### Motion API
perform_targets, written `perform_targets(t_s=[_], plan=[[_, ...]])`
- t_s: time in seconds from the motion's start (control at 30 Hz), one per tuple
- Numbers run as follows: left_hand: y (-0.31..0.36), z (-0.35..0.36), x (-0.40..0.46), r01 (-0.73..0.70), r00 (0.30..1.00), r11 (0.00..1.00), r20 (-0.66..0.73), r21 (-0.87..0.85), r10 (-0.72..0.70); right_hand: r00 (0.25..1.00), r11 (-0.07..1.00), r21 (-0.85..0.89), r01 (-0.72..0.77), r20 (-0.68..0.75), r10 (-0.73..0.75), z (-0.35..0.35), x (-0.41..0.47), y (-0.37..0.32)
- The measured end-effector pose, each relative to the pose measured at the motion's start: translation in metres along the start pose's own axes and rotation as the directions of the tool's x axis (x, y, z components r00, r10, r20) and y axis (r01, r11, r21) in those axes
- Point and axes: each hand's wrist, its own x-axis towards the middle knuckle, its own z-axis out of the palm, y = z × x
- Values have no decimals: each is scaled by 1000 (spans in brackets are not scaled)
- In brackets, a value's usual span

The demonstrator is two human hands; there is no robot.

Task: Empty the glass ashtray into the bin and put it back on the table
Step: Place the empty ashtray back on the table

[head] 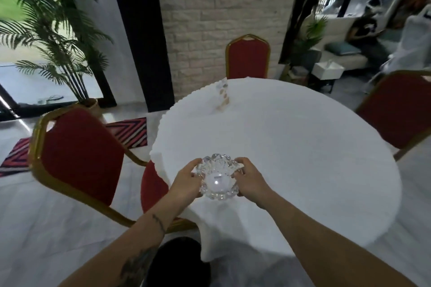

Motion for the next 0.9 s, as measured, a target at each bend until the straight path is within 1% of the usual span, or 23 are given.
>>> perform_targets(t_s=[0.1, 0.2, 0.3, 0.47, 0.67, 0.8, 0.9], plan=[[6, 49, 39, -7, 1000, 1000, -25, 14, 7, 998, 998, 33, -56, -17, 57, -41, 38, 21], [-5, 92, 94, 28, 999, 999, -24, 15, -28, 994, 992, 70, -105, -22, 107, -79, 77, 44], [-5, 133, 133, 68, 997, 997, -36, 28, -67, 980, 973, 122, -198, -2, 200, -111, 110, 61], [7, 186, 157, 101, 991, 991, -96, 89, -93, 971, 967, 86, -238, -4, 239, -142, 148, 78], [23, 214, 167, 19, 990, 986, -143, 164, 5, 975, 972, 79, -220, 1, 221, -157, 174, 91], [25, 215, 175, 42, 987, 982, -159, 184, -12, 981, 979, 59, -194, 11, 194, -161, 175, 91], [31, 214, 172, 54, 991, 975, -135, 217, -25, 982, 982, 20, -187, 11, 187, -163, 171, 92]])
